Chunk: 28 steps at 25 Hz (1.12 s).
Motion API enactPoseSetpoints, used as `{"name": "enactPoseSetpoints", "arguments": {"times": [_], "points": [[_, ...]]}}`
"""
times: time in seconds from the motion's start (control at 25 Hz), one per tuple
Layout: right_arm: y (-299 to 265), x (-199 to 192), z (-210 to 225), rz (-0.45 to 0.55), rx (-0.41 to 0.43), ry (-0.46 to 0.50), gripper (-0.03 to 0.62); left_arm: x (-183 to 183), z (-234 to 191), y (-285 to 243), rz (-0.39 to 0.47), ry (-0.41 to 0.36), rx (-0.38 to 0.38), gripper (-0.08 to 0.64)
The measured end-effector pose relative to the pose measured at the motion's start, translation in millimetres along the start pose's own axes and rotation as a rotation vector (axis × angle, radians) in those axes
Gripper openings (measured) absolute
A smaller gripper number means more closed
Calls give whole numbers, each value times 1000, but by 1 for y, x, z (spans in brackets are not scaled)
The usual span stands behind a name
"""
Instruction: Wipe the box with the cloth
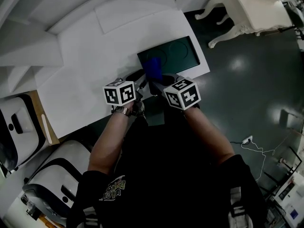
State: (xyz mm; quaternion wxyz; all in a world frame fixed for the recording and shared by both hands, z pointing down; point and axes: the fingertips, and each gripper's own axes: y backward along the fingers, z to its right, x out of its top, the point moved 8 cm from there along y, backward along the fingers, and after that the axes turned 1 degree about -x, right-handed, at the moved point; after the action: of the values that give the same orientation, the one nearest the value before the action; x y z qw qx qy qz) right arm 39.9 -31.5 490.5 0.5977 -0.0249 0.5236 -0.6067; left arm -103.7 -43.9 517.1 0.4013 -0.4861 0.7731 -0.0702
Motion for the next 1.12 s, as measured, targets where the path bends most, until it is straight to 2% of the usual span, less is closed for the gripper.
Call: {"name": "enactPoseSetpoints", "arguments": {"times": [0.32, 0.56, 0.8, 1.12], "points": [[-11, 3, 6, -56, -20, 29, 92, -3, -2, 2, 39, 29, -10, 126], [-6, 3, 15, -63, -31, 8, 92, -4, 1, 3, 33, -8, 14, 123], [7, 3, 36, -49, -50, -33, 92, -3, 2, 3, 41, -22, 21, 121], [40, -2, 80, -15, -125, -110, 92, -5, 4, 4, 50, -18, 33, 117]]}}
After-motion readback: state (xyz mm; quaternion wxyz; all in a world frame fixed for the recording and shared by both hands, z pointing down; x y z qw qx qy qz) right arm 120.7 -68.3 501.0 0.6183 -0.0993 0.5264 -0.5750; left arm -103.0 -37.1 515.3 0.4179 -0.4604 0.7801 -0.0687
